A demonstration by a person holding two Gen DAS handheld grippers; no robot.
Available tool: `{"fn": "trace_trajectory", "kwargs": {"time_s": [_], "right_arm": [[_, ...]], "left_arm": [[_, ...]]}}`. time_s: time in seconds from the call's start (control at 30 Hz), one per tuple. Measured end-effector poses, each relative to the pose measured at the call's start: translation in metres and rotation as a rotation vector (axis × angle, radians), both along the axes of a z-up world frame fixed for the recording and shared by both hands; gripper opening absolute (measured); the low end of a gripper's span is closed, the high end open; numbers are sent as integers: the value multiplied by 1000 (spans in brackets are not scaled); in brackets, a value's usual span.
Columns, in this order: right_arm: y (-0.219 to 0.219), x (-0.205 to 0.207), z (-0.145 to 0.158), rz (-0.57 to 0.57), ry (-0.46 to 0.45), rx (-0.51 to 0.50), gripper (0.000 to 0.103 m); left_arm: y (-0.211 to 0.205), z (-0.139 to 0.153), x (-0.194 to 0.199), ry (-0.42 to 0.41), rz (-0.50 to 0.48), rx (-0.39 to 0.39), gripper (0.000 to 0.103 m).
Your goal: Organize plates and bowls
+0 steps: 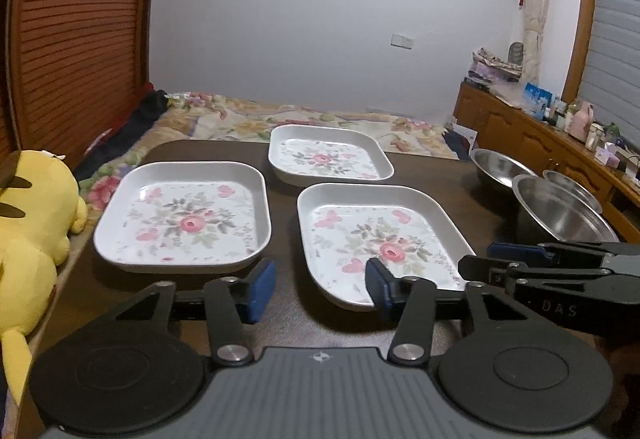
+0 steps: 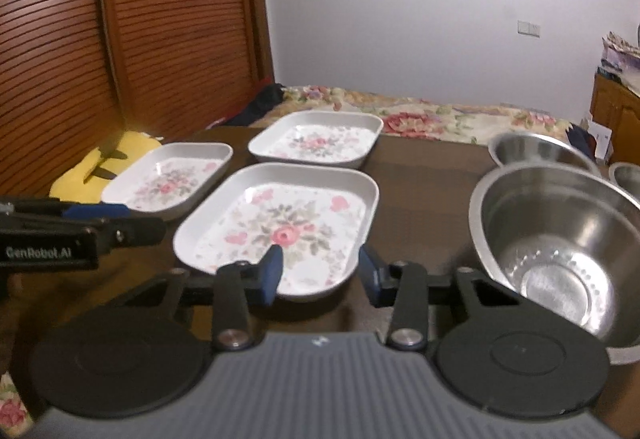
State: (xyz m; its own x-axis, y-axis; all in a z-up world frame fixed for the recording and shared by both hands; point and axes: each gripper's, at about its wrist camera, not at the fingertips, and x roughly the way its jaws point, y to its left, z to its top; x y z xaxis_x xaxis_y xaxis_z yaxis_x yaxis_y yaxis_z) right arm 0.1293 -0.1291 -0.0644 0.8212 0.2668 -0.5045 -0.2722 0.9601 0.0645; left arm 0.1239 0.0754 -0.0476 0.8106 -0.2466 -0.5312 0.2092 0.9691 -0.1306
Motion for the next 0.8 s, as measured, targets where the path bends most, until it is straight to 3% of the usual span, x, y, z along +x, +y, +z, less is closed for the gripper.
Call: {"fn": "trace_trajectory", "kwargs": {"time_s": [0.07,0.53,0.8], "right_arm": [[-1,1,-2,-8,6,-3,38],[-1,20,-11,-61,26,-7,29],[5,27,-17,-83,33,-43,25]], "left_arm": [[-4,-3,6,14,-6,17,41],[-8,-12,36,50,-32,33,22],[-8,-15,46,56,-33,51,17]]}}
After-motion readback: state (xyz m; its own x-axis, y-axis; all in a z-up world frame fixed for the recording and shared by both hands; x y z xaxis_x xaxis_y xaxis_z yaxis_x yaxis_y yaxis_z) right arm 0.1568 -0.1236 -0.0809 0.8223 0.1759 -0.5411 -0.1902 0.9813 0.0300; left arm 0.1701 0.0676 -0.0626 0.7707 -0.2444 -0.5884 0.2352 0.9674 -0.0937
